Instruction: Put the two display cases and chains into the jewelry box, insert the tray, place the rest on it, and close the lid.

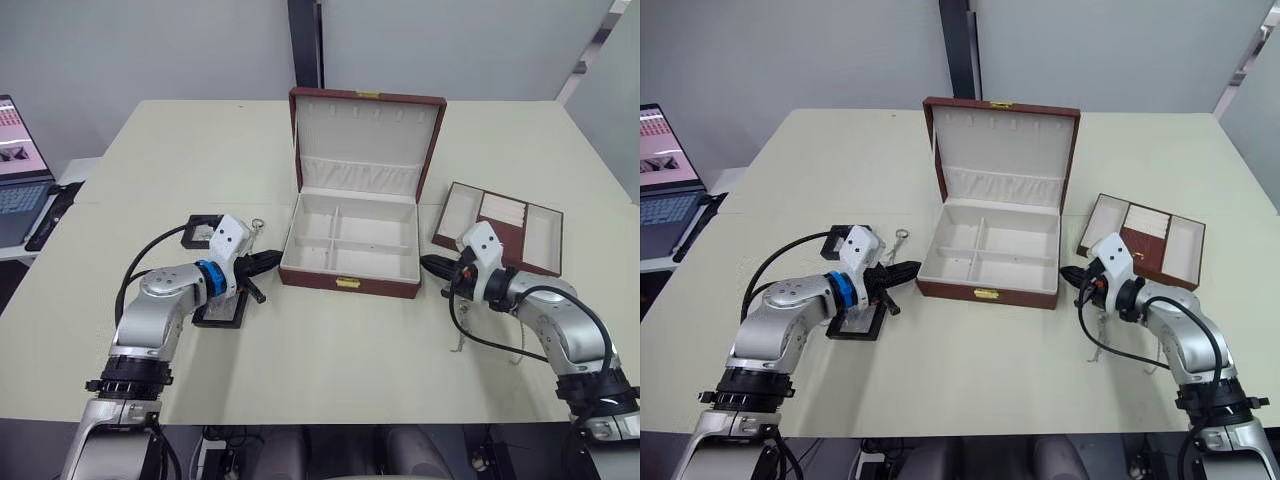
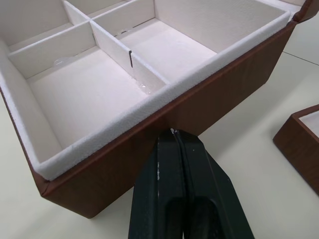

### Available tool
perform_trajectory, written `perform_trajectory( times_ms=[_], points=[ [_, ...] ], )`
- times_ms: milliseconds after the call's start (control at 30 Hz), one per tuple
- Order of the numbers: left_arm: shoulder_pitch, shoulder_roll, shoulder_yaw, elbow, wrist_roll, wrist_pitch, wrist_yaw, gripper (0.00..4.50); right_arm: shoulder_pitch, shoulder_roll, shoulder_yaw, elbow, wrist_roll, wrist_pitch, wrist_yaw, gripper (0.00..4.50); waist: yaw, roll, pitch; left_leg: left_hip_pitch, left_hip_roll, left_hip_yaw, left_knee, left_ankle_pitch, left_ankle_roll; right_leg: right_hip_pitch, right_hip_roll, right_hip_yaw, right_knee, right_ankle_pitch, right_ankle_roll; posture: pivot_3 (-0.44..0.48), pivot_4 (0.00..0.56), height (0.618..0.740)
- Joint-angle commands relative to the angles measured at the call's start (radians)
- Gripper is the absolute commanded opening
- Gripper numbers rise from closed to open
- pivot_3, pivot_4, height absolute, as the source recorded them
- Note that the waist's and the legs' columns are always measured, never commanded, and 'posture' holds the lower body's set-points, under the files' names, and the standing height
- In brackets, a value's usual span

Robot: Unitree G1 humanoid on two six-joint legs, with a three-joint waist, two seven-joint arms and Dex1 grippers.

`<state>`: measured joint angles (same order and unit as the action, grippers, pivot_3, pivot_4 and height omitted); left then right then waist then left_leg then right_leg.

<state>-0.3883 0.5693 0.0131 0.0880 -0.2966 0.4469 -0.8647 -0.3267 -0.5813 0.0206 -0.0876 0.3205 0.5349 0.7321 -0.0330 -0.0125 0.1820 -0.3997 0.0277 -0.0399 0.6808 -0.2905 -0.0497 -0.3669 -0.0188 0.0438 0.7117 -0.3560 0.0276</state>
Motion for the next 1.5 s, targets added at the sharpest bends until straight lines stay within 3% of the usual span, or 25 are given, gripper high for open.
perform_trajectory(
  times_ms=[33,300,733,1000,1133,1167,1267,1500],
  points=[
    [0.029,0.001,-0.021,-0.098,-0.042,0.027,-0.043,0.02,-0.029,0.014,0.005,-0.025,0.008,-0.010,0.011,0.00,-0.001,0.000,0.000,0.000,0.000,0.000,0.000,0.000,0.000,0.000,0.000,0.000,0.000,0.000,0.000,0.000,0.150,0.740],
    [0.083,0.024,0.005,-0.170,-0.056,0.072,-0.042,0.02,-0.037,0.015,0.005,-0.015,0.003,-0.013,0.028,0.00,-0.002,0.000,0.000,0.000,0.001,0.001,0.000,0.000,0.000,-0.001,0.000,0.001,0.001,0.000,0.000,0.000,0.150,0.740],
    [0.085,0.041,0.044,-0.120,-0.038,0.037,-0.038,0.02,-0.031,0.002,-0.015,-0.007,0.006,-0.017,0.043,0.00,-0.003,0.000,0.000,0.000,0.001,0.002,0.000,0.000,0.000,-0.001,0.000,0.001,0.001,0.000,0.000,0.000,0.150,0.740],
    [0.106,0.113,0.178,-0.081,-0.074,0.027,-0.028,0.02,0.011,-0.076,-0.138,-0.010,0.059,-0.005,0.080,0.00,0.000,0.000,0.000,-0.001,0.000,0.001,0.000,0.000,0.000,-0.002,0.000,0.001,0.001,0.000,0.000,0.000,0.150,0.740],
    [0.169,0.188,0.291,-0.100,-0.128,0.063,-0.053,0.02,0.062,-0.168,-0.237,0.001,0.124,0.002,0.178,0.00,0.001,0.000,0.000,-0.001,0.000,0.001,0.000,0.000,0.000,-0.002,0.000,0.000,0.000,0.000,0.000,0.000,0.150,0.740],
    [0.193,0.211,0.315,-0.098,-0.131,0.061,-0.062,0.19,0.079,-0.200,-0.260,0.011,0.142,0.005,0.214,0.00,0.001,0.000,0.000,-0.001,0.000,0.001,-0.001,0.000,0.000,-0.002,0.000,0.001,0.000,0.000,0.000,0.000,0.150,0.740],
    [0.281,0.283,0.385,-0.082,-0.133,0.056,-0.092,0.91,0.130,-0.296,-0.314,0.075,0.157,-0.026,0.315,0.57,0.000,0.000,0.000,0.000,0.001,0.001,-0.001,0.000,0.000,-0.002,0.000,0.001,0.000,0.000,0.000,0.000,0.150,0.740],
    [0.477,0.432,0.557,0.029,-0.102,-0.005,-0.168,3.05,0.173,-0.444,-0.380,0.311,0.129,-0.141,0.489,2.49,-0.002,0.000,0.000,0.001,0.001,0.002,-0.001,0.000,0.001,-0.002,0.000,0.001,0.000,0.000,0.000,0.000,0.150,0.740]
  ],
)
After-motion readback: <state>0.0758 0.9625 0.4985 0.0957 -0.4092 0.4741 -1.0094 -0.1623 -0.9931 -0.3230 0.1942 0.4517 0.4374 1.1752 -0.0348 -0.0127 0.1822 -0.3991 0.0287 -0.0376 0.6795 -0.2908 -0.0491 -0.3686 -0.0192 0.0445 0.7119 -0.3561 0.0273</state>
